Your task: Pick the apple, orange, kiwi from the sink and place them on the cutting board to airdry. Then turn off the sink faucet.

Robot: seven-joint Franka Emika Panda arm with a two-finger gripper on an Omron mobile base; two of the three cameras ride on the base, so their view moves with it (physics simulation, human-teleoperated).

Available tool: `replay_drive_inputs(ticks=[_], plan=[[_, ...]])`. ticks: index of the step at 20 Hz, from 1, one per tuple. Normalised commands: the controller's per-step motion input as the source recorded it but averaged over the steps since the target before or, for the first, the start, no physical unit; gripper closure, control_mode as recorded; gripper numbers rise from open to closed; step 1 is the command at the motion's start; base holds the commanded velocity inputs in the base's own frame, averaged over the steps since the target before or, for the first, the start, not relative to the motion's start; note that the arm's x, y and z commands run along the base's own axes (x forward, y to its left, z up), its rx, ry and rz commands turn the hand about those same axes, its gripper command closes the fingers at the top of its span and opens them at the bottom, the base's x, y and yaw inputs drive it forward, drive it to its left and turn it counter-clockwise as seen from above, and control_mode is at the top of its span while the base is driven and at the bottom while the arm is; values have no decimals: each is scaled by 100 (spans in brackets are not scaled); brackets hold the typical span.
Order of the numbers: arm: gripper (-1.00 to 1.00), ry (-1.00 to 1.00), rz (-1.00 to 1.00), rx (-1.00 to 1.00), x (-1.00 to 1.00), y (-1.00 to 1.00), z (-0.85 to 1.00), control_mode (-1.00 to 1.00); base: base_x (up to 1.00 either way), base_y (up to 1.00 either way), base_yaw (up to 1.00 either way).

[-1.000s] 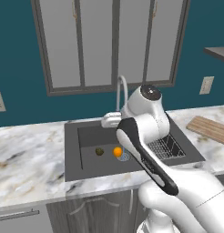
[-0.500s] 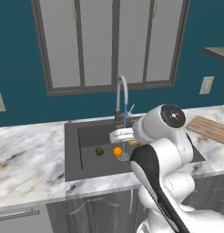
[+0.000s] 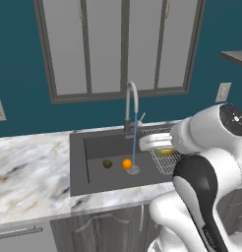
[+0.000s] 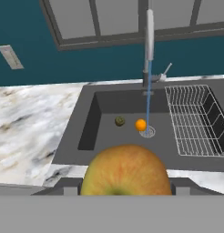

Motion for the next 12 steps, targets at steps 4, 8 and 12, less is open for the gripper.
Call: replay_drive_inputs(ticks=[4, 8, 12], plan=[[100, 0, 0, -1, -40, -53, 21, -100, 0, 0, 0], [100, 0, -3, -5, -15, -68, 1, -100, 0, 0, 0], [100, 0, -4, -4, -13, -76, 0, -100, 0, 0, 0]])
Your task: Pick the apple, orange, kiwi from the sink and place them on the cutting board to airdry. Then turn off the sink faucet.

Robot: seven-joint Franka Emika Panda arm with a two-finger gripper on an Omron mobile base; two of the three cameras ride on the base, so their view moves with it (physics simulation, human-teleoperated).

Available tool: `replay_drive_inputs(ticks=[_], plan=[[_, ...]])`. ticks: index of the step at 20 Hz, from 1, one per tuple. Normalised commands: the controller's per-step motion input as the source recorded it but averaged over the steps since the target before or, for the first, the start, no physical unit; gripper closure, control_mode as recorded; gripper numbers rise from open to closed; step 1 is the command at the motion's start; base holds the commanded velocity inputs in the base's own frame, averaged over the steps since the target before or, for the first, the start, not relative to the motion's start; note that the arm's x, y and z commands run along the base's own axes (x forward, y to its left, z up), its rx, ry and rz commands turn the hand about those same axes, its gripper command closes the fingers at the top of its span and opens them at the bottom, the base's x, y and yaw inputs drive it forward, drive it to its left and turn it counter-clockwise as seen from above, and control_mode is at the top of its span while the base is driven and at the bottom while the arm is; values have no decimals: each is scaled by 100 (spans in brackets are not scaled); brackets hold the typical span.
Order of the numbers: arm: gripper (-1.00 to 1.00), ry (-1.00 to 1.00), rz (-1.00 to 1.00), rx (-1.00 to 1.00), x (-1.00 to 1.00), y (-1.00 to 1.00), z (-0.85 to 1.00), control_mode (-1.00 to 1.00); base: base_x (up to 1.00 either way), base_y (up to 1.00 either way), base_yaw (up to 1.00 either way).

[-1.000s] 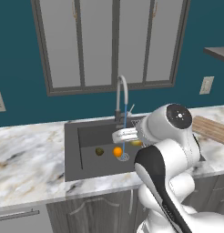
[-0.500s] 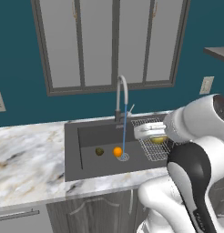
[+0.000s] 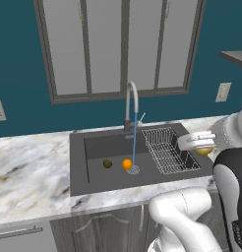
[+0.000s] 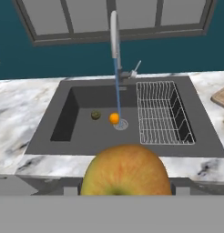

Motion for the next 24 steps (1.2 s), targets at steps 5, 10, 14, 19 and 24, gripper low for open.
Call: replay_drive_inputs(ticks=[5, 10, 14, 19, 24], plan=[[100, 0, -3, -3, -6, -73, 0, -100, 0, 0, 0], [100, 0, -4, -3, 0, -70, 0, -100, 0, 0, 0], [100, 0, -2, -1, 2, -57, 0, -100, 0, 0, 0], [100, 0, 0, -1, 29, -37, -7, -100, 0, 0, 0], [100, 0, 0, -5, 40, -44, -14, -100, 0, 0, 0]])
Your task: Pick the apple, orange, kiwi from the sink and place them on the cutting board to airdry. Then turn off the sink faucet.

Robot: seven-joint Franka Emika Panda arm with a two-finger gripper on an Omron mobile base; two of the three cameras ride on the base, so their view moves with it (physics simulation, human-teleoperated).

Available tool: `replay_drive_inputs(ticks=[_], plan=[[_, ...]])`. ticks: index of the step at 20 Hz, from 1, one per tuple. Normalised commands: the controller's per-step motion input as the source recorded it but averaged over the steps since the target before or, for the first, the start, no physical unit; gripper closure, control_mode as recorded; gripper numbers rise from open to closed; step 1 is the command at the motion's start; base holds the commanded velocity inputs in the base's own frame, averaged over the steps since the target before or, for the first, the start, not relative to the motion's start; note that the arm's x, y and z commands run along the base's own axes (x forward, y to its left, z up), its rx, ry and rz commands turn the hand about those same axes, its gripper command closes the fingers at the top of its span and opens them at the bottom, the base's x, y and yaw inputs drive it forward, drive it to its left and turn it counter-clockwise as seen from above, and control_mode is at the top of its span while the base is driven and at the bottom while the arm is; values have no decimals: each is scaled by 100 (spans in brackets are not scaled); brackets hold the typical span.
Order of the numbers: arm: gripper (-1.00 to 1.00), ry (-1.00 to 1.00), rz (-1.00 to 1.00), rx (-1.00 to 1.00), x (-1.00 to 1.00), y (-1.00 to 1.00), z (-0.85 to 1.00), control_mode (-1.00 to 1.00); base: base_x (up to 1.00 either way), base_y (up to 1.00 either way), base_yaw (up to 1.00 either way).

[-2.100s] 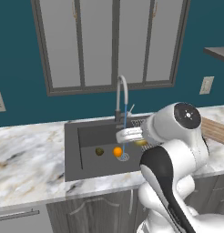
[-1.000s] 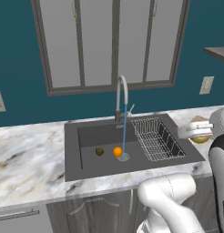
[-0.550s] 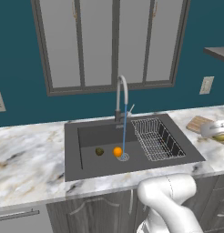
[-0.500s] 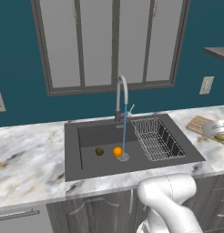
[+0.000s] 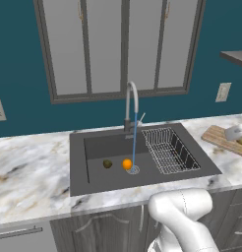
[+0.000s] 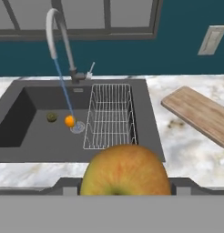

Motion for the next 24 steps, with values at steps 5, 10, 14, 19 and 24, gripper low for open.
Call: replay_drive_inputs(ticks=[5, 10, 14, 19, 24], plan=[[100, 0, 0, -9, 38, -49, -22, -100, 0, 0, 0], [100, 0, 0, -11, 40, -50, -26, -100, 0, 0, 0], [100, 0, 0, -10, 44, -46, -21, -100, 0, 0, 0], [100, 0, -4, -1, 50, -37, -13, -100, 0, 0, 0], [100, 5, -5, 0, 51, -34, -12, -100, 0, 0, 0]])
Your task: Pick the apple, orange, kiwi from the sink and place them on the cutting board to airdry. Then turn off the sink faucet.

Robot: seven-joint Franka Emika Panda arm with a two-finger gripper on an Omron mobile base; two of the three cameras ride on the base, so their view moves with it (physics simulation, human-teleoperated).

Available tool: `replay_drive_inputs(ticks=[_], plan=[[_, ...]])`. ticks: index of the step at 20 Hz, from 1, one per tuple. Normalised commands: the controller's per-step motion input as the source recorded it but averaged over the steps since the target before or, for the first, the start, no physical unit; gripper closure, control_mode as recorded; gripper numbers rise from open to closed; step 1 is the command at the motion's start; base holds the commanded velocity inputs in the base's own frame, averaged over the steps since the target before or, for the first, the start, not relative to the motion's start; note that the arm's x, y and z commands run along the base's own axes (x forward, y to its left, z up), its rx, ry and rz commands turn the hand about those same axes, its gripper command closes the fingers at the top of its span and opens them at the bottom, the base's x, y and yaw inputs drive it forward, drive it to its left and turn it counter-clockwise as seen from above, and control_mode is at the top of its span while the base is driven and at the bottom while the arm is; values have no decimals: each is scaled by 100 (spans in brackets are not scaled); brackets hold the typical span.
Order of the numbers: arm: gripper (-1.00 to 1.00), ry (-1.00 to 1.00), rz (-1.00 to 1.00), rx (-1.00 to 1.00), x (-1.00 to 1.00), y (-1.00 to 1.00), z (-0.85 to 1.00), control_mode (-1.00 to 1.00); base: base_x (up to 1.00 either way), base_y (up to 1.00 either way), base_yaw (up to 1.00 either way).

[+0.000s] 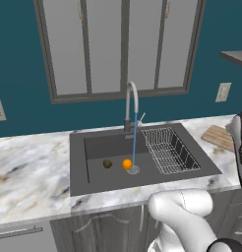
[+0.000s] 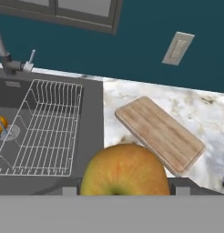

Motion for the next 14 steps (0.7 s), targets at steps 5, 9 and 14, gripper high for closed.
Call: replay_drive_inputs(ticks=[5, 9, 14], plan=[[100, 3, 0, 0, 52, -27, -14, -100, 0, 0, 0], [100, 1, 0, 0, 45, -27, -25, -100, 0, 0, 0], [100, 0, 1, 0, 45, -28, -36, -100, 0, 0, 0]])
